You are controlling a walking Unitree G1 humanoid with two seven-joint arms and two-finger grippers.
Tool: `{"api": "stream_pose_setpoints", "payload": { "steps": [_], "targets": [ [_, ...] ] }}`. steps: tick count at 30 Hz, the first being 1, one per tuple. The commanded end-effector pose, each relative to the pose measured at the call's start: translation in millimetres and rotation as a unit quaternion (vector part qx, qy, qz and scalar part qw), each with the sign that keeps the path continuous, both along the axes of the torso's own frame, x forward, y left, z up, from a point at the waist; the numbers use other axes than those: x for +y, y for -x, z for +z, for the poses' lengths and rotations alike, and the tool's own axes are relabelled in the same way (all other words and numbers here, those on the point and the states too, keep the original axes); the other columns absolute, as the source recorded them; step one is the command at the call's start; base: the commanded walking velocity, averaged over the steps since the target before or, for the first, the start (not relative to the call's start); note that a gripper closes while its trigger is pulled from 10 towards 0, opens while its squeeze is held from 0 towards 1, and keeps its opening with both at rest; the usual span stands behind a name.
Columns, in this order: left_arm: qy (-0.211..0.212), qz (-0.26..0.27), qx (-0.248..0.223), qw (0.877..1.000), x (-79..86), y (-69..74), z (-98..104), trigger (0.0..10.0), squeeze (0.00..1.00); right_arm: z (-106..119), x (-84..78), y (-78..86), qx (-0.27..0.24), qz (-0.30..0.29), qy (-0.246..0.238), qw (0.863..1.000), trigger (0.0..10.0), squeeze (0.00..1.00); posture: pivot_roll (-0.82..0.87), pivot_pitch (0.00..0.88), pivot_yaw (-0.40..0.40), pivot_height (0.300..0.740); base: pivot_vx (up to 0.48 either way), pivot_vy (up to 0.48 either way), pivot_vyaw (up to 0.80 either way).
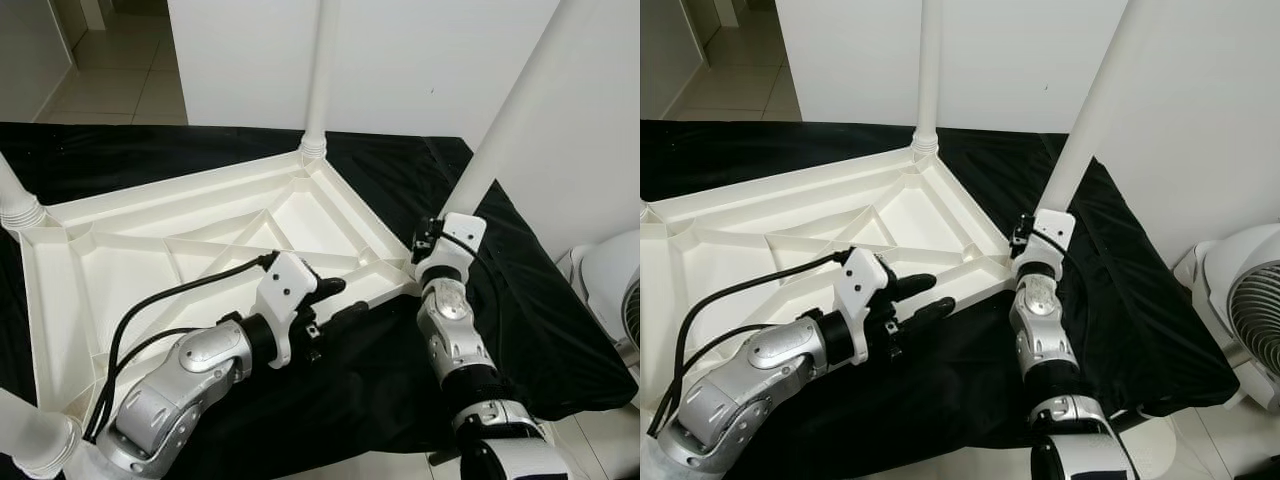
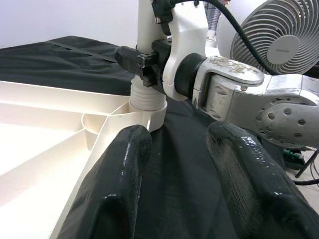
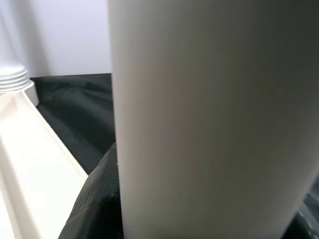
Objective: Building children table
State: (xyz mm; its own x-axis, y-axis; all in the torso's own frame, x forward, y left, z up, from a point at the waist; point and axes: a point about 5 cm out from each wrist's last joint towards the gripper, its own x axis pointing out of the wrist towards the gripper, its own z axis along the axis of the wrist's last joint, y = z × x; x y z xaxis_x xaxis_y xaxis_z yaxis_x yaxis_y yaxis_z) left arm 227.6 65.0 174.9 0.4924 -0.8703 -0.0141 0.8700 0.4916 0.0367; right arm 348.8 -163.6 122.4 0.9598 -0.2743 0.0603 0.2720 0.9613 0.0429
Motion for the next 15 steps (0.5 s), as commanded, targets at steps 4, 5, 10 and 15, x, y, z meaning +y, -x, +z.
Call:
{"api": "stream_pose_setpoints", "payload": {
  "steps": [4, 5, 10, 15],
  "targets": [
    [-0.002, -0.034, -0.001, 0.999, -3.4, 1.8, 1, 10.0, 0.00, -46, -45.1, 17.6, 0.118, -0.152, 0.027, 0.981, 10.0, 0.00, 0.12, 0.039, -0.039, 0.740, 0.000, 0.000, 0.00],
    [-0.001, -0.034, -0.001, 0.999, -3.6, 1.8, 2, 10.0, 0.00, -47, -46.7, 18.4, 0.119, -0.164, 0.027, 0.979, 10.0, 0.00, 0.12, 0.039, -0.041, 0.740, 0.000, 0.000, 0.00],
    [0.000, -0.033, -0.001, 0.999, -3.7, 1.6, 2, 10.0, 0.00, -45, -47.8, 19.9, 0.106, -0.181, 0.021, 0.978, 10.0, 0.00, 0.12, 0.039, -0.043, 0.740, 0.000, 0.000, 0.00],
    [0.001, -0.033, -0.001, 0.999, -3.9, 1.9, 2, 10.0, 0.00, -43, -40.6, 17.6, 0.089, -0.161, 0.008, 0.983, 10.0, 0.00, 0.12, 0.040, -0.043, 0.740, 0.000, 0.000, 0.00]
  ]
}}
